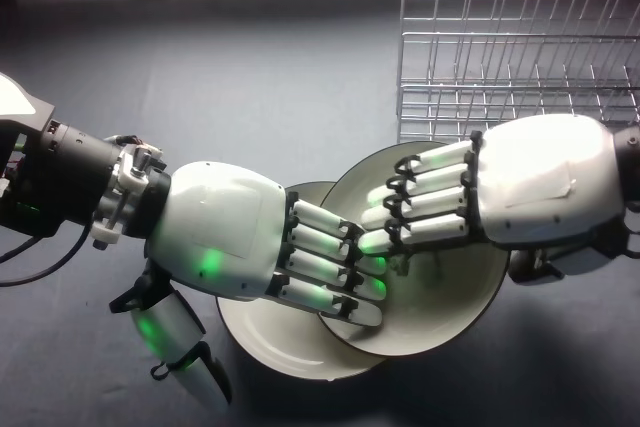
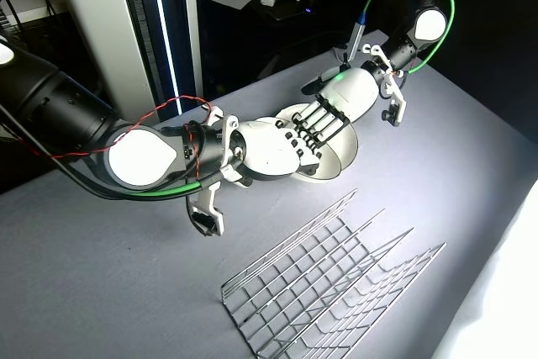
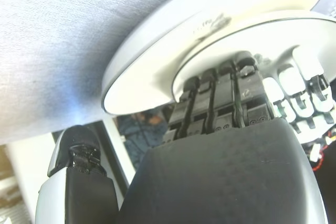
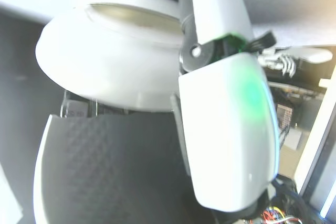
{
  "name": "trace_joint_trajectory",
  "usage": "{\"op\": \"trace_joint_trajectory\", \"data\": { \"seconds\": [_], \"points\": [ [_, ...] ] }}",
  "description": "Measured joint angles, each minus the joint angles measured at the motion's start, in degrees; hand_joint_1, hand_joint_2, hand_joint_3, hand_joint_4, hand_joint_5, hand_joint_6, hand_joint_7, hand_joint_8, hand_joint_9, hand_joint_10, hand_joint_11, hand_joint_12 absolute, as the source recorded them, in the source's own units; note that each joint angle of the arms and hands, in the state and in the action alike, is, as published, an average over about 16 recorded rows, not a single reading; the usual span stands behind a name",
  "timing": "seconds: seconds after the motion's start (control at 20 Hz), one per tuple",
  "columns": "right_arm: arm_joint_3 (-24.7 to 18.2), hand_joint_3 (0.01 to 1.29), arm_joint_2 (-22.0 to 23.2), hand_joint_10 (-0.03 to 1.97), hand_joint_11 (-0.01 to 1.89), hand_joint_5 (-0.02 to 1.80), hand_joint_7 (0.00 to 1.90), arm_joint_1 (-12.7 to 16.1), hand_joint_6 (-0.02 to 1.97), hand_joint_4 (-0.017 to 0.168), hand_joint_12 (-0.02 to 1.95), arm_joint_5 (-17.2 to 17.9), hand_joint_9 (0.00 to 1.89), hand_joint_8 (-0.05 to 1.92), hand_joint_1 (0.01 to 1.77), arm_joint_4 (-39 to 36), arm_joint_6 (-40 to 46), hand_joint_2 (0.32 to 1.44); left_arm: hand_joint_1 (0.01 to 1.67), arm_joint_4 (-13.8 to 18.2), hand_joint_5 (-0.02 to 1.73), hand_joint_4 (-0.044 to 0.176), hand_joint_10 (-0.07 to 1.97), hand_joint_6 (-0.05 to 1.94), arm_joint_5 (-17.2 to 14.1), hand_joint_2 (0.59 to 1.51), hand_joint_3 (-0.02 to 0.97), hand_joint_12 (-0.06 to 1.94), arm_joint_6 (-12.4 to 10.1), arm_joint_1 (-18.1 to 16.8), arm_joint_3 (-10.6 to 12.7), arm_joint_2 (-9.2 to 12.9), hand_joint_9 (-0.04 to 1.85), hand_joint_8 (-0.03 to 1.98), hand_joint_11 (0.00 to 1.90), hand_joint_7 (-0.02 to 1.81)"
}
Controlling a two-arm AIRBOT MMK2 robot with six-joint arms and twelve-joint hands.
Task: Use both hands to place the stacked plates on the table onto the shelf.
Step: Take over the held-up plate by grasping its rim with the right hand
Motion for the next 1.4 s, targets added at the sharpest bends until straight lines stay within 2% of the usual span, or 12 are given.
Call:
{"op": "trace_joint_trajectory", "data": {
  "seconds": [0.95,1.15,1.4],
  "points": [
    [1.6,0.02,-2.4,0.02,0.02,0.03,0.04,1.3,0.02,0.003,0.78,-1.1,0.05,-0.02,1.30,0.2,0.0,0.98,0.02,0.1,-0.01,-0.004,-0.02,-0.02,-0.6,1.045,0.022,-0.02,-0.7,0.1,0.9,-0.1,-0.02,-0.03,0.01,-0.01],
    [1.6,0.02,-2.4,0.08,0.12,0.16,0.19,1.6,0.07,0.002,0.95,-0.7,0.19,0.02,1.31,0.4,-0.2,0.98,0.02,0.1,-0.01,-0.004,-0.02,-0.02,-0.7,1.048,0.021,-0.02,-0.8,0.1,0.9,-0.1,-0.02,-0.03,0.01,-0.01],
    [1.6,0.02,-2.4,0.34,0.37,0.40,0.42,1.8,0.31,0.000,1.20,0.5,0.43,0.28,1.33,0.7,-0.5,0.97,0.02,0.2,-0.01,-0.006,-0.02,-0.02,-0.9,1.051,0.021,-0.02,-0.9,0.1,1.1,-0.1,-0.01,-0.03,0.01,-0.01]
  ]
}}
